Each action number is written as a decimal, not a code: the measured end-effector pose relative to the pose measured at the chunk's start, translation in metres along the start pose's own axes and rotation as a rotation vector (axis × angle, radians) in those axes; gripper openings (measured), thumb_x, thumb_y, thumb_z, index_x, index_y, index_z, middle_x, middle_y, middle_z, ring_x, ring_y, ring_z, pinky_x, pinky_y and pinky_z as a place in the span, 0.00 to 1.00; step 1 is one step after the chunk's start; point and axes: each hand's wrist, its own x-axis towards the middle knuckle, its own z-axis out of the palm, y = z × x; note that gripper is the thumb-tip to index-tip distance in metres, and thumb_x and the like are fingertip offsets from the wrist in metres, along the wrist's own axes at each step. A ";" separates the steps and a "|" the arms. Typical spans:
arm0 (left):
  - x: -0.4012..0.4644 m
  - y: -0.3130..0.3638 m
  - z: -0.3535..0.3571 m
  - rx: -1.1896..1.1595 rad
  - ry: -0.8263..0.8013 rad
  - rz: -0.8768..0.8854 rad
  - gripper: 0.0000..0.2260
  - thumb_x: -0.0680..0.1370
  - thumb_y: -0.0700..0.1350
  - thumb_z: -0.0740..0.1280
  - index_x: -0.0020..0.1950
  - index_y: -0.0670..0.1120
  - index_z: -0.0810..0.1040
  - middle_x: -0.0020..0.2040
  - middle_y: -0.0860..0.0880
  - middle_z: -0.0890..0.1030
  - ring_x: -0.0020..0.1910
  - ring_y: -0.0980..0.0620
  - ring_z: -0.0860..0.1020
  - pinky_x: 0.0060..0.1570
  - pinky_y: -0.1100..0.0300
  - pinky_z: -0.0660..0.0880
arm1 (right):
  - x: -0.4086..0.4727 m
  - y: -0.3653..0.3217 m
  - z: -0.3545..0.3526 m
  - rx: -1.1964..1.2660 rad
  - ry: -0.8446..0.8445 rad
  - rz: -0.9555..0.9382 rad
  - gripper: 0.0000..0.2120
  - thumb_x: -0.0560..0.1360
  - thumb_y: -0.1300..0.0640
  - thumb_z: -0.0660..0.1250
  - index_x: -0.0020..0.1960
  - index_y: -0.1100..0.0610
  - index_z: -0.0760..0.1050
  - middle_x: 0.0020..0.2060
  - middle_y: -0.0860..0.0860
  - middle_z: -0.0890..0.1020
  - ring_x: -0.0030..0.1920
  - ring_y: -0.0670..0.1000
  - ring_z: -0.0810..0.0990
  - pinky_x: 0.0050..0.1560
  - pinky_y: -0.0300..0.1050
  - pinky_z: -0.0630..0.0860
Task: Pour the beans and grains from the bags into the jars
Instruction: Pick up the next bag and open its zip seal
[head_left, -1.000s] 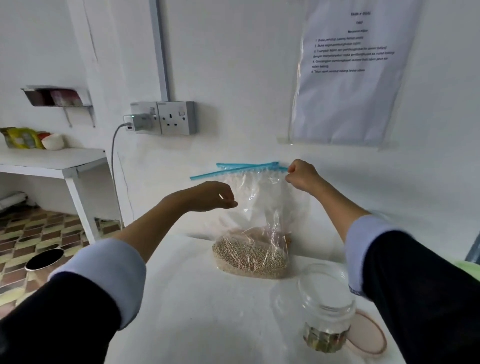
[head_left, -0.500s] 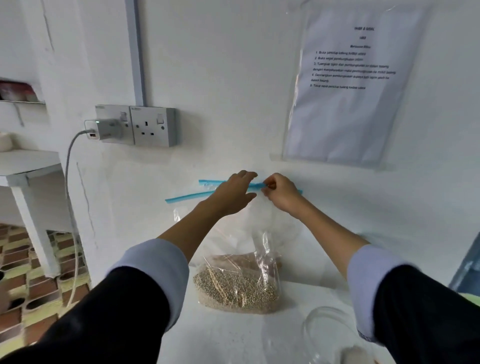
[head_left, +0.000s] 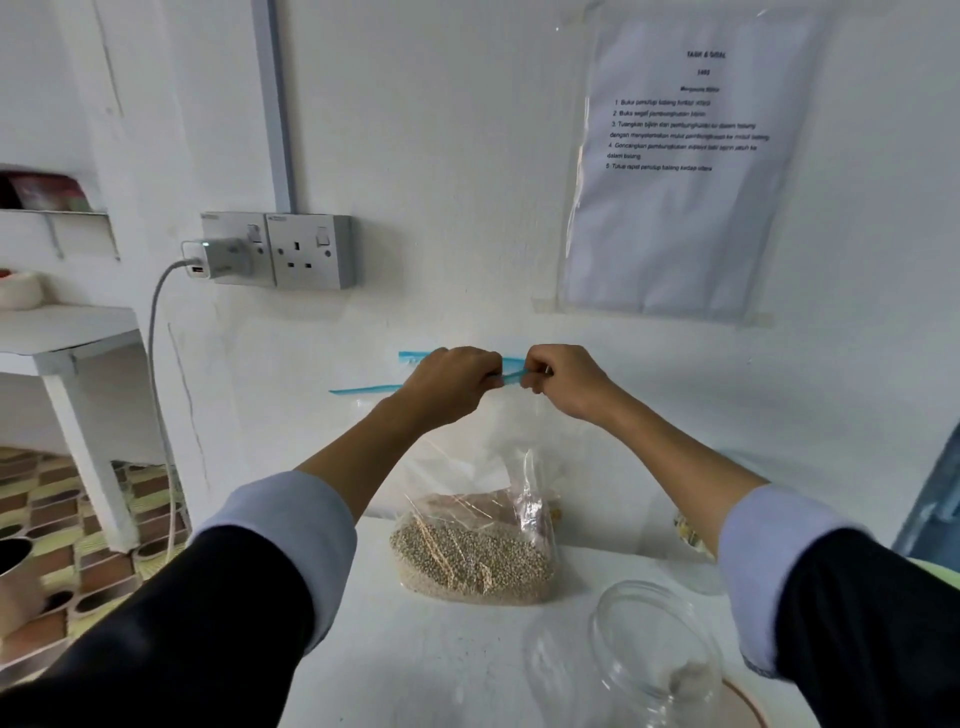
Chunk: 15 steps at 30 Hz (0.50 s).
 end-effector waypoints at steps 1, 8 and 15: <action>-0.004 -0.003 -0.002 0.034 0.002 0.004 0.10 0.82 0.46 0.58 0.53 0.42 0.75 0.48 0.46 0.79 0.42 0.51 0.72 0.42 0.60 0.66 | 0.000 0.005 -0.003 0.015 0.005 0.016 0.11 0.77 0.62 0.63 0.37 0.54 0.70 0.36 0.50 0.75 0.38 0.51 0.72 0.39 0.41 0.68; -0.043 -0.044 -0.027 0.193 -0.006 -0.121 0.10 0.82 0.44 0.59 0.56 0.42 0.76 0.50 0.44 0.79 0.44 0.48 0.74 0.41 0.57 0.69 | -0.011 0.042 -0.030 -0.038 0.098 0.181 0.14 0.76 0.61 0.66 0.33 0.52 0.69 0.38 0.53 0.77 0.41 0.56 0.76 0.44 0.48 0.73; -0.072 -0.074 -0.039 0.191 -0.005 -0.373 0.08 0.81 0.42 0.61 0.55 0.43 0.79 0.49 0.44 0.79 0.49 0.46 0.75 0.42 0.55 0.71 | -0.016 0.047 -0.031 -0.020 0.143 0.224 0.14 0.76 0.61 0.66 0.33 0.54 0.68 0.39 0.55 0.78 0.41 0.56 0.75 0.43 0.47 0.71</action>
